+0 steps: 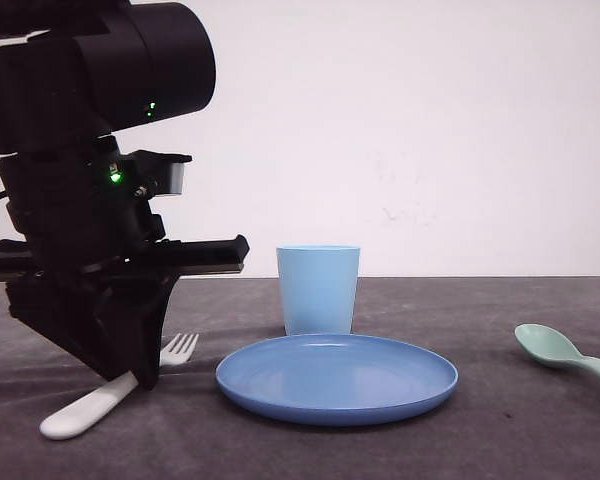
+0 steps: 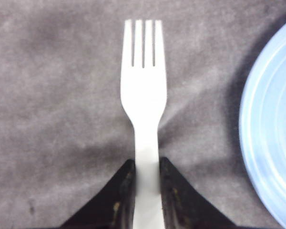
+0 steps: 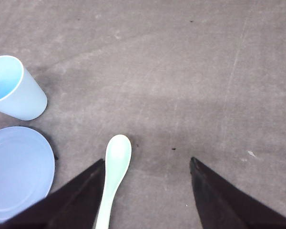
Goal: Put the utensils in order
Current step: 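Lower the left gripper onto the white fork handle and close it, then lift the white fork with the left gripper and lower it into the blue cup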
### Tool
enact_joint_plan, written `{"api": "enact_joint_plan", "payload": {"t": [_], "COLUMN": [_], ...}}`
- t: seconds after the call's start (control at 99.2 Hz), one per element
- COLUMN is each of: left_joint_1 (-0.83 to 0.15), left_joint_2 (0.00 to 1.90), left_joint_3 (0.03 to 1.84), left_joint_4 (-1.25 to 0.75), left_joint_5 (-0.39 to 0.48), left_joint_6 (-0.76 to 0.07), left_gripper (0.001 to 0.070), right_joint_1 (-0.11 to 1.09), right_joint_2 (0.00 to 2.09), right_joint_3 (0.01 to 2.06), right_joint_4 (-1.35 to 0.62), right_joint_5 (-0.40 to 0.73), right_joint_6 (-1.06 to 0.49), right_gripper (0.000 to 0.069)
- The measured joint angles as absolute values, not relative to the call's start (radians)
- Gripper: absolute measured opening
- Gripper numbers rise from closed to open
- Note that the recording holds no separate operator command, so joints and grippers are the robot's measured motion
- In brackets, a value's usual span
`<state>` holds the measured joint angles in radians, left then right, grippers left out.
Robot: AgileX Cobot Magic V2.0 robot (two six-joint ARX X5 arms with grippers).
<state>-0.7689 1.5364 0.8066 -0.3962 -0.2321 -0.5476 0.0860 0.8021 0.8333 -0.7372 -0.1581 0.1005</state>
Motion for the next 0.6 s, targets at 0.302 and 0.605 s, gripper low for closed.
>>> {"api": "enact_joint_plan", "payload": {"t": [0.302, 0.605], "left_joint_1": [-0.77, -0.775], "left_joint_2": [1.47, 1.192], "left_joint_3": [0.795, 0.796], "left_joint_4": [-0.415, -0.138], "left_joint_5": [-0.286, -0.338], "left_joint_6": [-0.551, -0.492], "left_gripper": [0.0049, 0.0049], "right_joint_1": [0.086, 0.086], "right_joint_2": [0.802, 0.802], "right_joint_3": [0.833, 0.833], "right_joint_4": [-0.746, -0.744], "right_joint_5": [-0.158, -0.158], "right_joint_6": [0.101, 0.101], "right_gripper": [0.0354, 0.0354]}}
